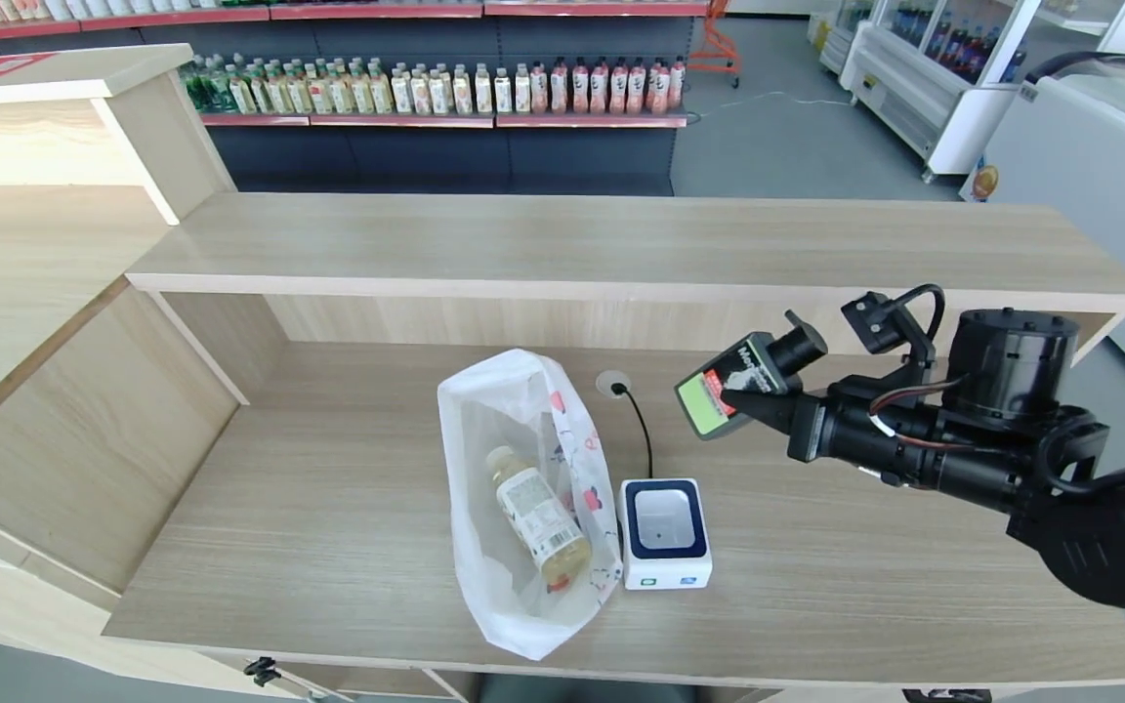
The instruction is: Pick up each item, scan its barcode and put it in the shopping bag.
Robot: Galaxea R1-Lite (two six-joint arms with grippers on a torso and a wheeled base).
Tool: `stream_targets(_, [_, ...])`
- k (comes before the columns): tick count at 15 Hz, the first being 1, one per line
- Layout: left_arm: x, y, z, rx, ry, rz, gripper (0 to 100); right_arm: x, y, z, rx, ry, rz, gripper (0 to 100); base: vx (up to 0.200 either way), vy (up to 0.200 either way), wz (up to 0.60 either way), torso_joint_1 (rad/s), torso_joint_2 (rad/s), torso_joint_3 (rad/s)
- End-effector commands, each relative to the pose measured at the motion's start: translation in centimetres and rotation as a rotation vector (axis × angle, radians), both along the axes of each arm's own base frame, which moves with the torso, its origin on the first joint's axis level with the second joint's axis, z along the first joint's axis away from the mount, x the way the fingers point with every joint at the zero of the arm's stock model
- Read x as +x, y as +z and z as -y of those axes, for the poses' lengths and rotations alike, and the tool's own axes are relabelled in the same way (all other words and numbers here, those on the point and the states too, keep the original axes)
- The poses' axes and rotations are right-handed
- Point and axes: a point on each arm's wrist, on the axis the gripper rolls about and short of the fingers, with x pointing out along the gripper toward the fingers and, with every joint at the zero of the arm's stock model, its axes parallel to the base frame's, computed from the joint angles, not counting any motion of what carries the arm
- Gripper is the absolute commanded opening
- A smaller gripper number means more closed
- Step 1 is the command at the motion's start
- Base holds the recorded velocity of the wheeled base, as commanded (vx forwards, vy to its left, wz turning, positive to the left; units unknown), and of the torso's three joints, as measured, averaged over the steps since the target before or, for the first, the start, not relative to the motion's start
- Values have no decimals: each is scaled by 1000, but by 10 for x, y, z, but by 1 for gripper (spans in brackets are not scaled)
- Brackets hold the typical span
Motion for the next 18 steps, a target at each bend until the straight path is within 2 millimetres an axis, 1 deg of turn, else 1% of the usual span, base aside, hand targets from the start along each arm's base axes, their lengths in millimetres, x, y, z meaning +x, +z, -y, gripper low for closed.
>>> stream_targets(1, [0, 0, 0, -5, 0, 0, 100, -10, -3, -7, -3, 34, -16, 0, 0, 0, 0, 0, 0, 0])
stream_targets(3, [0, 0, 0, -7, 0, -1, 100, -19, -3, -14, -1, 67, -23, 0, 0, 0, 0, 0, 0, 0])
stream_targets(5, [0, 0, 0, -8, 0, -1, 100, -31, -3, -19, 8, 125, -39, 0, 0, 200, 0, 7, 7, -2])
stream_targets(8, [0, 0, 0, -7, 0, -1, 100, -44, -6, -16, 1, 192, -88, 0, 0, 200, 0, -15, -4, -2])
stream_targets(9, [0, 0, 0, -8, 0, -1, 100, -45, -7, -15, -4, 194, -104, 0, 0, 200, 0, 22, 2, -2])
stream_targets(12, [0, 0, 0, -8, 0, -1, 100, -44, -15, -16, -21, 193, -149, 0, 0, 0, 0, 0, 0, 0])
stream_targets(15, [0, 0, 0, -8, 0, -1, 100, -43, -38, -20, -55, 205, -231, 0, 0, 0, 0, 0, 0, 0])
stream_targets(18, [0, 0, 0, -8, 0, -1, 100, -41, -54, -26, -90, 225, -266, 0, 0, 0, 0, 0, 0, 0])
